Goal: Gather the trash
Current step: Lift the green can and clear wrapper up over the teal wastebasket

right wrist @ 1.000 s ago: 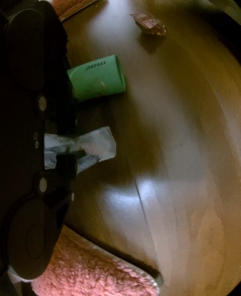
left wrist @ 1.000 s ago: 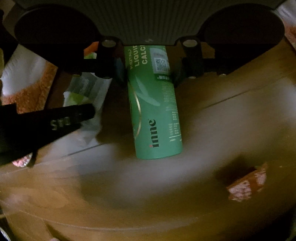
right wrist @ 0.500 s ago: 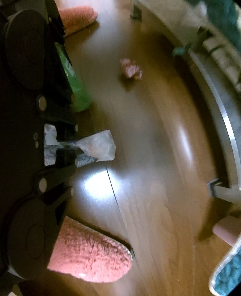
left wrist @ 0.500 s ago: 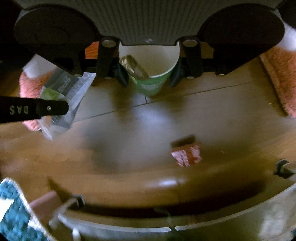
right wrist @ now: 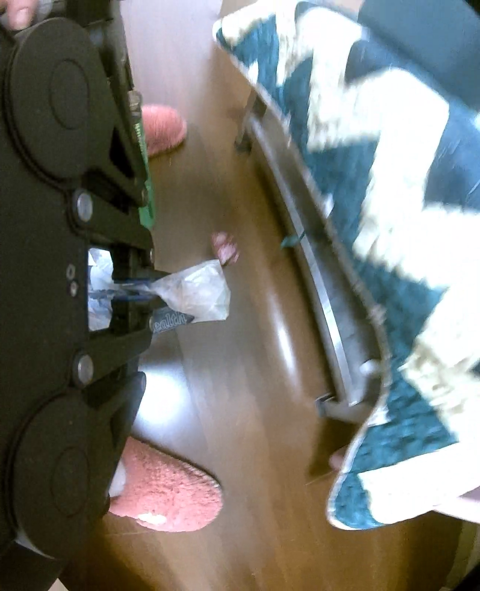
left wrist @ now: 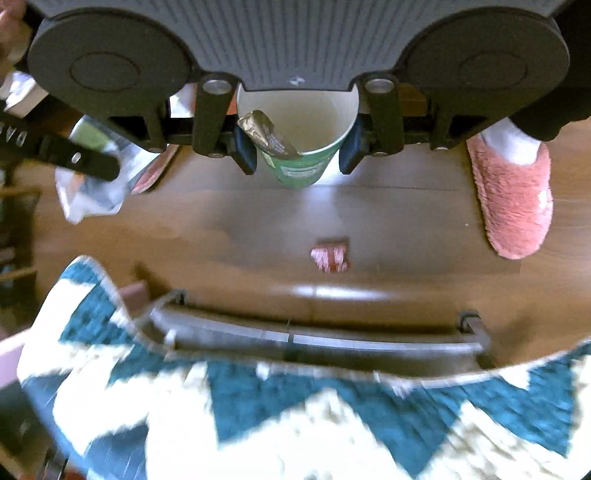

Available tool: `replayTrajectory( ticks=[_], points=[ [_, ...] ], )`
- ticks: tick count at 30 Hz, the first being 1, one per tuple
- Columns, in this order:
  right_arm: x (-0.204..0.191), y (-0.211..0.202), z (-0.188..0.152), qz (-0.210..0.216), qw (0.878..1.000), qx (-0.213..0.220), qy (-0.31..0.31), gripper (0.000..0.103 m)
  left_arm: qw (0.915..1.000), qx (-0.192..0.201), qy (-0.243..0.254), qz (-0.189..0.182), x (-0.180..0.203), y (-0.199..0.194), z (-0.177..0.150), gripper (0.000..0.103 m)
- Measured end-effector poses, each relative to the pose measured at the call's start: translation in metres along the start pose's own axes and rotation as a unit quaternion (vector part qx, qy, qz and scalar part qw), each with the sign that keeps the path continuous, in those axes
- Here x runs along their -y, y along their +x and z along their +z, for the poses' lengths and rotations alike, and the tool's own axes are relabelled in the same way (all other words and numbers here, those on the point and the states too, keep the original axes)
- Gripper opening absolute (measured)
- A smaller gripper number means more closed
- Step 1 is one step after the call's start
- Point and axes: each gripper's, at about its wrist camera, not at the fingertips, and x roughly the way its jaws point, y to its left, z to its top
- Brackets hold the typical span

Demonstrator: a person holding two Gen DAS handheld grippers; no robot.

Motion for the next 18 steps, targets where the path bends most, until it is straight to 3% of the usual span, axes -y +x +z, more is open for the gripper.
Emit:
replayTrajectory(
  ticks=[10,18],
  points=[
    [-0.049,-0.114,-0.005,0.054,0.992,0.091,-0.073,0.005,0.9904,0.090,-0.078,-0.070,-0.008,-0.116,0.004,0.048],
    [-0.091,-0.187,0.021,0.036,0.972,0.164,-0.162,0.005,0.9788,0.171,-0.079,-0.082,0.000,-0.205,0.034,0.048]
  ],
)
